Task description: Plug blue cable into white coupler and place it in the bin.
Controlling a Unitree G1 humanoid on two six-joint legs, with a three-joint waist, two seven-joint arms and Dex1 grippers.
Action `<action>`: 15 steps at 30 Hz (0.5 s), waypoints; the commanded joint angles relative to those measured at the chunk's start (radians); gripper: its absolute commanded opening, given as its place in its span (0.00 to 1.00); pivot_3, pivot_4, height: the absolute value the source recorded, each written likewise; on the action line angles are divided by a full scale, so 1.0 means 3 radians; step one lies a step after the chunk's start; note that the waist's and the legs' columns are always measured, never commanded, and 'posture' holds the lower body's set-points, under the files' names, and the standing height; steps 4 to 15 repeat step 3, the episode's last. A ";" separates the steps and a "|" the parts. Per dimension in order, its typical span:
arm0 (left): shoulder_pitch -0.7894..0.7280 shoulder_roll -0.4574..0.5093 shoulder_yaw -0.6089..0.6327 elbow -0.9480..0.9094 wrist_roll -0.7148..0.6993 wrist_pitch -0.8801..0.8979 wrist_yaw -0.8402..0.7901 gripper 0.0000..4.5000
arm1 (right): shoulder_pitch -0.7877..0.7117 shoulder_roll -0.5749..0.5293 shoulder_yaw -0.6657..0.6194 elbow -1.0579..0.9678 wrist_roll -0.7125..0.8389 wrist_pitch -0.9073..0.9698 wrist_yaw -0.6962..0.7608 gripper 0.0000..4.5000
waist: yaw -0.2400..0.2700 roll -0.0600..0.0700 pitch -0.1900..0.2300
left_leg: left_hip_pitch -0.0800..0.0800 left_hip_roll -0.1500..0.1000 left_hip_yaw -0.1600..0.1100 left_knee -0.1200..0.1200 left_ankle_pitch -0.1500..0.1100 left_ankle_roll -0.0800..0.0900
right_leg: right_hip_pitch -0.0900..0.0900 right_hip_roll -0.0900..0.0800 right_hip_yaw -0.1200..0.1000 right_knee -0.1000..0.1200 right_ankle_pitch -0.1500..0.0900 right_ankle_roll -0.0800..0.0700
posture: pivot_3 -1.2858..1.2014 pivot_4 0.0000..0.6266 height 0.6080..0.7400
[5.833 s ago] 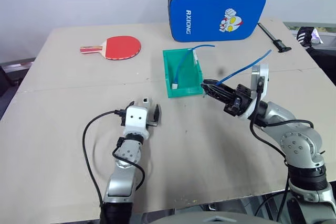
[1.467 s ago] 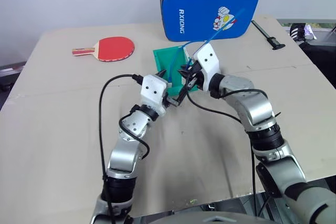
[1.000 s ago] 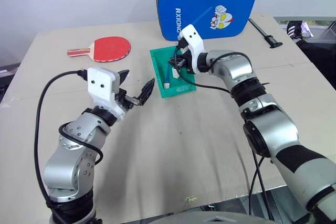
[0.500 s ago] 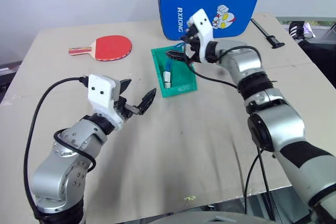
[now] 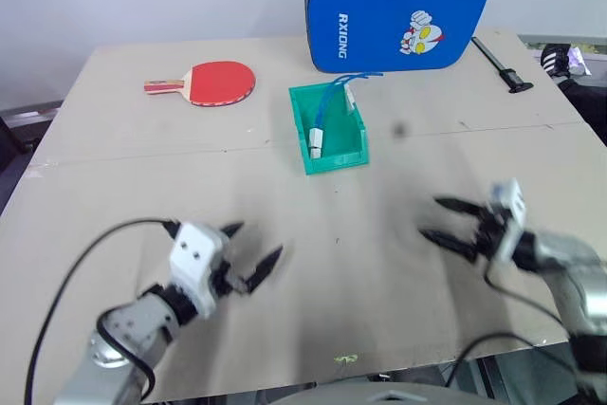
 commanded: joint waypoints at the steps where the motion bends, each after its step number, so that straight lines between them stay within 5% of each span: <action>1: 0.0076 0.0001 -0.0075 0.0077 0.0111 -0.0400 -0.0166 1.00 | 0.0039 -0.0076 -0.0127 0.0105 -0.0090 -0.0574 0.0069 0.96 | -0.0043 -0.0002 0.0001 | 0.0005 0.0003 0.0003 0.0003 0.0000 0.0002 | 0.0003 0.0004 0.0004 0.0004 0.0004 -0.0007 | 0.52 0.24 1.00; 3: 0.0075 -0.0011 -0.0091 0.0188 0.0143 -0.0485 -0.0187 1.00 | 0.0107 -0.0111 -0.0105 0.0235 -0.0133 -0.0739 0.0099 0.96 | -0.0045 -0.0004 0.0002 | 0.0046 0.0009 0.0008 0.0005 0.0001 0.0003 | 0.0034 0.0013 0.0006 0.0006 0.0009 -0.0013 | 0.52 0.24 1.00; 15: 0.0075 -0.0011 -0.0091 0.0188 0.0143 -0.0485 -0.0187 1.00 | 0.0107 -0.0111 -0.0105 0.0235 -0.0133 -0.0739 0.0099 0.96 | -0.0045 -0.0004 0.0002 | 0.0046 0.0009 0.0008 0.0005 0.0001 0.0003 | 0.0034 0.0013 0.0006 0.0006 0.0009 -0.0013 | 0.52 0.24 1.00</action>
